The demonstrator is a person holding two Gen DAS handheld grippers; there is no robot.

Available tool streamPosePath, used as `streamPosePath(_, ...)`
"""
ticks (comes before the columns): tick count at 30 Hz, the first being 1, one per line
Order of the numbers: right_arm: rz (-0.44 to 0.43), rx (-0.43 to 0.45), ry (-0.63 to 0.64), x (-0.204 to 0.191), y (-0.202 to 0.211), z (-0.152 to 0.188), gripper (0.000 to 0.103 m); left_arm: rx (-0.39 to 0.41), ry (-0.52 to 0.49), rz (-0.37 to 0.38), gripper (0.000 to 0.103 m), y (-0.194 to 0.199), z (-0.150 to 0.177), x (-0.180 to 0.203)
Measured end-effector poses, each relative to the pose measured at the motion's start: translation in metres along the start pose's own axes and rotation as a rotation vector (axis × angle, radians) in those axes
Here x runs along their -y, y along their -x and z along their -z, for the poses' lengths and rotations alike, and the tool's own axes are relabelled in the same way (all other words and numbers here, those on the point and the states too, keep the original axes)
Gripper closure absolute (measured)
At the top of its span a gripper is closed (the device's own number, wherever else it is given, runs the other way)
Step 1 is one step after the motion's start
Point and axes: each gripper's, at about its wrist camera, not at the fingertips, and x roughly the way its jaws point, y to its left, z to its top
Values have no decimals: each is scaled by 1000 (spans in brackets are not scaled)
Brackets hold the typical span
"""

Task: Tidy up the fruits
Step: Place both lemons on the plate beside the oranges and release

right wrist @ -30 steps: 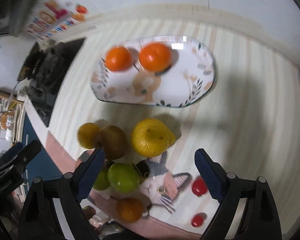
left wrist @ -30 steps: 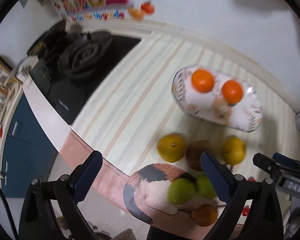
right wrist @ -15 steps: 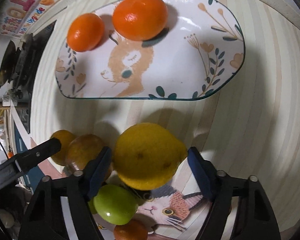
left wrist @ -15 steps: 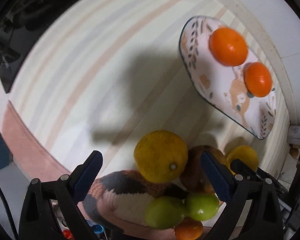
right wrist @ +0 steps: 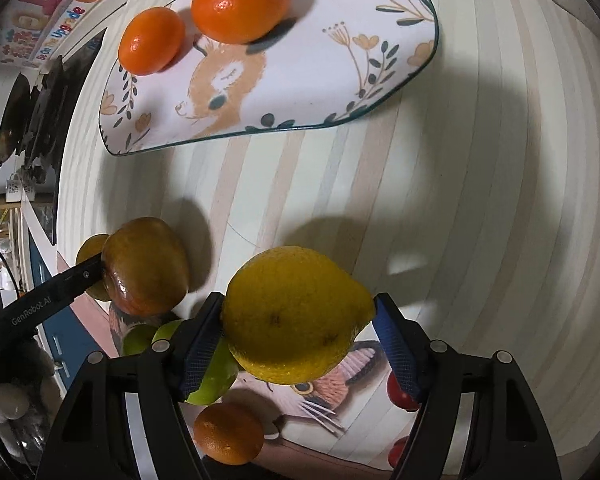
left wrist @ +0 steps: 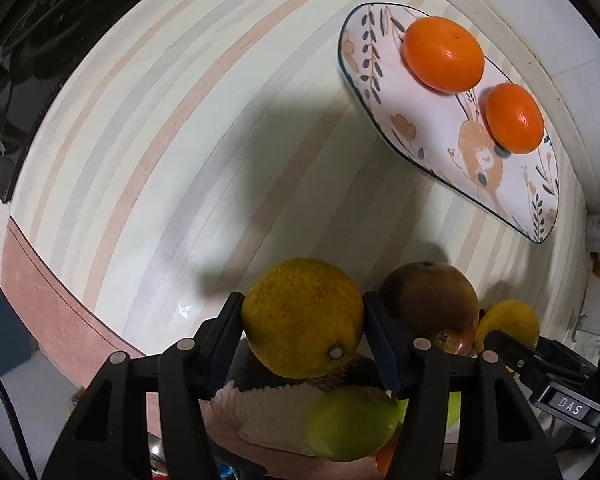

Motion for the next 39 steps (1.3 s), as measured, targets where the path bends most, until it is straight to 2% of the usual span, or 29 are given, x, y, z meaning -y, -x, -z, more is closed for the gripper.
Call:
streamPosePath(4, 18, 25, 12, -3, 3, 4, 27, 4, -13, -6, 47, 2, 1, 9)
streamPosePath(9, -64, 78, -52, -1, 33, 3, 27, 55, -47, 14, 47, 33, -7, 22)
streamPosePath(11, -80, 118, -63, 0, 53, -10, 27, 83, -53, 38, 47, 49, -16, 27)
streamPosePath(13, -87, 157, -78, 2, 70, -29, 27, 109, -70, 44, 47, 62, -38, 29)
streamPosePath(16, -56, 206, -102, 8, 83, -67, 27, 141, -91, 26, 47, 73, -70, 26)
streamPosePath(19, -34, 211, -135, 16, 82, -100, 27, 139, -120, -6, 47, 69, -96, 27)
streamPosePath(23, 8, 211, -170, 25, 76, -140, 27, 99, -149, -38, 47, 52, -124, 32)
streamPosePath(26, 15, 191, -190, 34, 72, -160, 27, 74, -167, -57, 47, 36, -133, 40)
streamPosePath(35, 51, 186, -168, 32, 73, -175, 25, 33, -187, -82, 46, 15, -141, 46)
streamPosePath(39, 19, 172, -182, 30, 66, -181, 24, 25, -193, -98, 46, 13, -141, 51)
